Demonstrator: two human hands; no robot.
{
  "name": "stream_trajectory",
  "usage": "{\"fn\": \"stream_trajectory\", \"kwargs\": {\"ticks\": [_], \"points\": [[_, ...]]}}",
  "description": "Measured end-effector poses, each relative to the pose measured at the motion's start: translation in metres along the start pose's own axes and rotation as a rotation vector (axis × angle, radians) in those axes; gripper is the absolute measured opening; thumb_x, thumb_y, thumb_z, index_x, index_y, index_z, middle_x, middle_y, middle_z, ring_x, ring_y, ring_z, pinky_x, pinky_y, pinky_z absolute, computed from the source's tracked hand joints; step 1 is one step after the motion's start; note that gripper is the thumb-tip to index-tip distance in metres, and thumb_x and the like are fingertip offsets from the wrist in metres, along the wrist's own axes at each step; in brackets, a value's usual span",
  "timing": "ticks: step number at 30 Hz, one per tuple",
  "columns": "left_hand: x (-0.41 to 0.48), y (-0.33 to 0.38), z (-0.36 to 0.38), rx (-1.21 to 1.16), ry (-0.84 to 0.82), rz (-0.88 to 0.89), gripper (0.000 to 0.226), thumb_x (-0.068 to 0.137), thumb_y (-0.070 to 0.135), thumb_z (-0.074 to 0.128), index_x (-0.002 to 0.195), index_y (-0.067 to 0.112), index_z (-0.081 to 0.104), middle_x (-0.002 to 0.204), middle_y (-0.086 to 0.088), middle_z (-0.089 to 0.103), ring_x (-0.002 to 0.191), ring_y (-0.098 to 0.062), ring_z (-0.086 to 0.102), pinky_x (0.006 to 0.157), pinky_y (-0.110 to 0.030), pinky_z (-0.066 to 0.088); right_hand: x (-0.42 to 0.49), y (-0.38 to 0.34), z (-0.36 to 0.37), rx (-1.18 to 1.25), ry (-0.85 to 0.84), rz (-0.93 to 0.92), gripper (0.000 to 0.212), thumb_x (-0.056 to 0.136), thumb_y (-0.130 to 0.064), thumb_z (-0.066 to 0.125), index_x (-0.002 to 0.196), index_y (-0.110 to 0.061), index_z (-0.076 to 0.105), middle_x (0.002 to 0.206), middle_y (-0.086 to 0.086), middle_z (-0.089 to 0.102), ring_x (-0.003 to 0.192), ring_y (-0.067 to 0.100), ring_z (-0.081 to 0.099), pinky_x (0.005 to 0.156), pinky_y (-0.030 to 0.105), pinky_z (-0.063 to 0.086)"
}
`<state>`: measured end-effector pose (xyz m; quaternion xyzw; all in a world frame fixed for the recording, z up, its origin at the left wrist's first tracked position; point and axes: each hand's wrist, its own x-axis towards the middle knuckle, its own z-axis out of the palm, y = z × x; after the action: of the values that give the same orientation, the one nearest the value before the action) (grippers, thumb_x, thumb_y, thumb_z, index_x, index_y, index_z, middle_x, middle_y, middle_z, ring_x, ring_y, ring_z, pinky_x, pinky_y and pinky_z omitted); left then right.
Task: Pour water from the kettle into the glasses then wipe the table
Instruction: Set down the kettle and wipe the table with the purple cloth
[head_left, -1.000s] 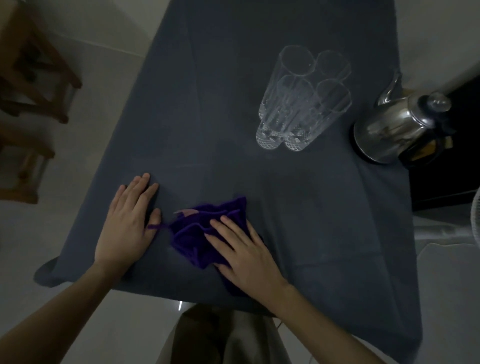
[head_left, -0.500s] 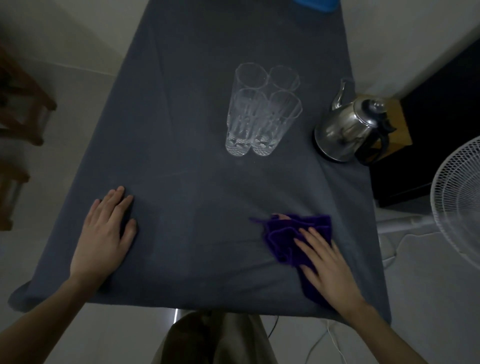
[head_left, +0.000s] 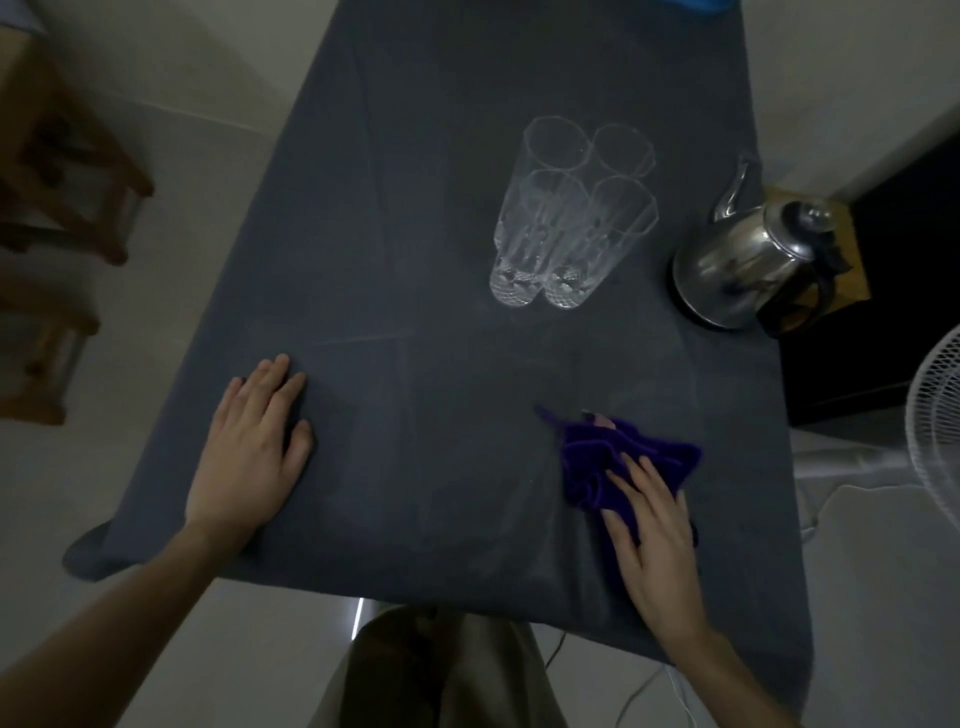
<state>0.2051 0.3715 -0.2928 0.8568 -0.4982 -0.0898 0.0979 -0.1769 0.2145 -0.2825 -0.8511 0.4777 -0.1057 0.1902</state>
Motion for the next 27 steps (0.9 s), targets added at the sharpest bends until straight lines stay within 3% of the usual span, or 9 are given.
{"fn": "stream_trajectory", "kwargs": {"ticks": [5, 10, 14, 17, 22, 27], "points": [[0.000, 0.000, 0.000, 0.004, -0.004, 0.005, 0.057, 0.095, 0.039, 0.030, 0.142, 0.008, 0.038, 0.156, -0.011, 0.028, 0.146, -0.024, 0.021, 0.122, -0.032, 0.003, 0.022, -0.086, 0.043, -0.032, -0.052, -0.286, 0.045, 0.091, -0.036, 0.048, 0.129, -0.016, 0.061, 0.141, 0.005, 0.055, 0.134, 0.023, 0.045, 0.111, 0.046, 0.027], [0.000, -0.002, 0.000, -0.013, -0.009, 0.006, 0.059, 0.094, 0.042, 0.029, 0.142, 0.009, 0.038, 0.156, -0.010, 0.028, 0.145, -0.024, 0.022, 0.122, -0.035, 0.006, 0.019, -0.158, 0.077, -0.135, -0.248, -0.520, 0.060, 0.091, -0.047, 0.045, 0.147, -0.026, 0.036, 0.146, 0.006, 0.047, 0.133, 0.026, 0.043, 0.112, 0.049, 0.033], [-0.001, -0.002, 0.000, -0.028, -0.008, 0.003, 0.060, 0.095, 0.044, 0.027, 0.144, 0.011, 0.035, 0.157, -0.009, 0.026, 0.146, -0.022, 0.019, 0.122, -0.037, 0.006, 0.024, -0.150, 0.075, -0.182, -0.261, -0.590, 0.055, 0.093, -0.050, 0.043, 0.143, -0.028, 0.042, 0.138, 0.008, 0.052, 0.124, 0.025, 0.048, 0.104, 0.045, 0.039], [-0.001, 0.000, 0.000, -0.029, -0.005, 0.002, 0.060, 0.094, 0.044, 0.027, 0.143, 0.010, 0.036, 0.157, -0.009, 0.027, 0.146, -0.023, 0.020, 0.122, -0.034, 0.005, 0.026, -0.128, 0.068, -0.197, -0.214, -0.594, 0.051, 0.090, -0.046, 0.048, 0.137, -0.027, 0.049, 0.128, 0.005, 0.059, 0.115, 0.023, 0.055, 0.094, 0.041, 0.047], [-0.001, 0.000, -0.001, -0.021, -0.001, -0.002, 0.060, 0.094, 0.043, 0.027, 0.143, 0.010, 0.037, 0.156, -0.010, 0.028, 0.146, -0.024, 0.019, 0.121, -0.027, -0.001, 0.026, -0.073, 0.045, -0.292, -0.158, -0.528, 0.061, 0.079, -0.042, 0.066, 0.137, -0.029, 0.051, 0.126, 0.004, 0.060, 0.114, 0.021, 0.054, 0.089, 0.039, 0.048], [0.000, -0.001, 0.000, -0.032, 0.003, 0.006, 0.060, 0.093, 0.042, 0.028, 0.142, 0.009, 0.038, 0.156, -0.011, 0.029, 0.145, -0.027, 0.022, 0.120, -0.027, -0.001, 0.025, -0.001, 0.002, -0.350, -0.070, -0.318, 0.054, 0.082, -0.038, 0.051, 0.136, -0.029, 0.051, 0.124, 0.007, 0.056, 0.109, 0.024, 0.049, 0.083, 0.041, 0.049]]}}
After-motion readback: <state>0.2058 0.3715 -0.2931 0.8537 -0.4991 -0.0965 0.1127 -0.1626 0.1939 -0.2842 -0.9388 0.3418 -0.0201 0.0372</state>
